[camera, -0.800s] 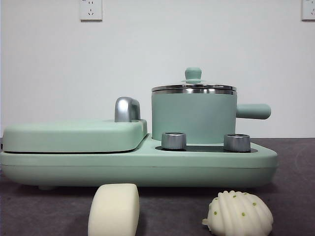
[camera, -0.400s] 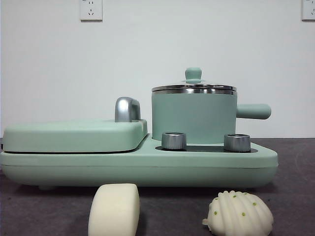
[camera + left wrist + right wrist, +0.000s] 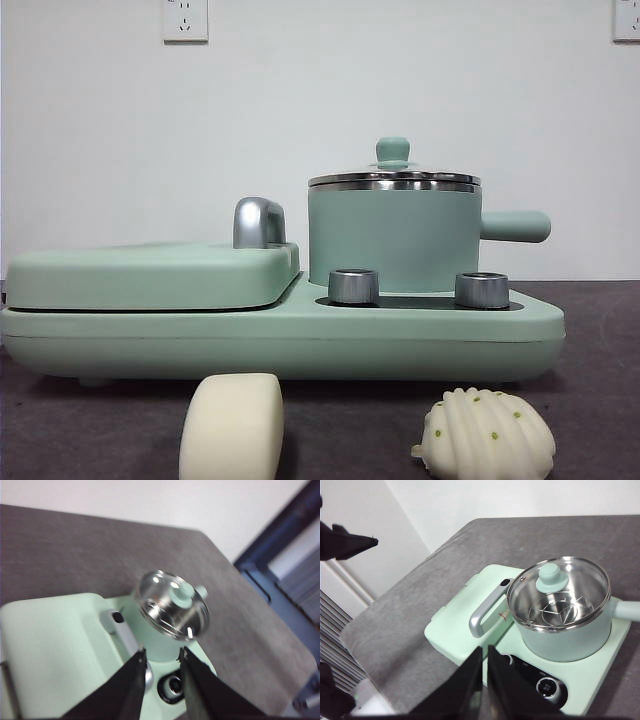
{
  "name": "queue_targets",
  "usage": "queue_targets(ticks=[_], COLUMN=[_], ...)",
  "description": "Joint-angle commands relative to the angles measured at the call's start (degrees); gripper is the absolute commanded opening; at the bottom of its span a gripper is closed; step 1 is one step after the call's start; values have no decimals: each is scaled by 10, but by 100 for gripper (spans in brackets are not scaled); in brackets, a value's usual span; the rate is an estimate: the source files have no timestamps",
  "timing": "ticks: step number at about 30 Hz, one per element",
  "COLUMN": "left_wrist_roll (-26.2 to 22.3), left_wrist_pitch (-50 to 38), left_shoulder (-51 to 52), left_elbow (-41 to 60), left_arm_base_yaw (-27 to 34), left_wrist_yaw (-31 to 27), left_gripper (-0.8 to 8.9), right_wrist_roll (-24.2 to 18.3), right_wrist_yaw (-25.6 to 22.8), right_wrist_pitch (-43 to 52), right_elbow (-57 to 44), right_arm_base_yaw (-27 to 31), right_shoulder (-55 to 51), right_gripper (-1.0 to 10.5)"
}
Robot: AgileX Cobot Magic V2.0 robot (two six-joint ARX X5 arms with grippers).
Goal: Put the buns in a small steamer
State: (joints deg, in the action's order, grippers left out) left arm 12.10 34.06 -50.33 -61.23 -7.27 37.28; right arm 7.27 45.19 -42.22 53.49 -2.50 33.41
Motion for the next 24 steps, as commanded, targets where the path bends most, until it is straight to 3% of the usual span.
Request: queue_targets(ticks=[1,4,9,11,24], left_wrist_roll=[-52,-59,-59,-60,-68], left_wrist_pitch=[13,10,10,7,-40], left_shoulder=[-30,-50,-81,-94,-229], left_elbow=[-27,-28,-28,-28,-82], left_arm_base_yaw=[-21,-43,-68,-77,-176], left_wrist_yaw=[5,5,5,5,-12], left_gripper=[125,181,434,472,472], right_wrist_roll=[-20,-21,-21,-21,-20], right_wrist_yaw=[-9,-17,-23,-28,-32], right_wrist_pitch=[1,-2,-3,-3,-1], right_elbow=[10,10,10,10,10], right_arm_base_yaw=[0,0,0,0,0], right_shoulder=[3,2,3,3,3], right_gripper=[16,70,478,496,496])
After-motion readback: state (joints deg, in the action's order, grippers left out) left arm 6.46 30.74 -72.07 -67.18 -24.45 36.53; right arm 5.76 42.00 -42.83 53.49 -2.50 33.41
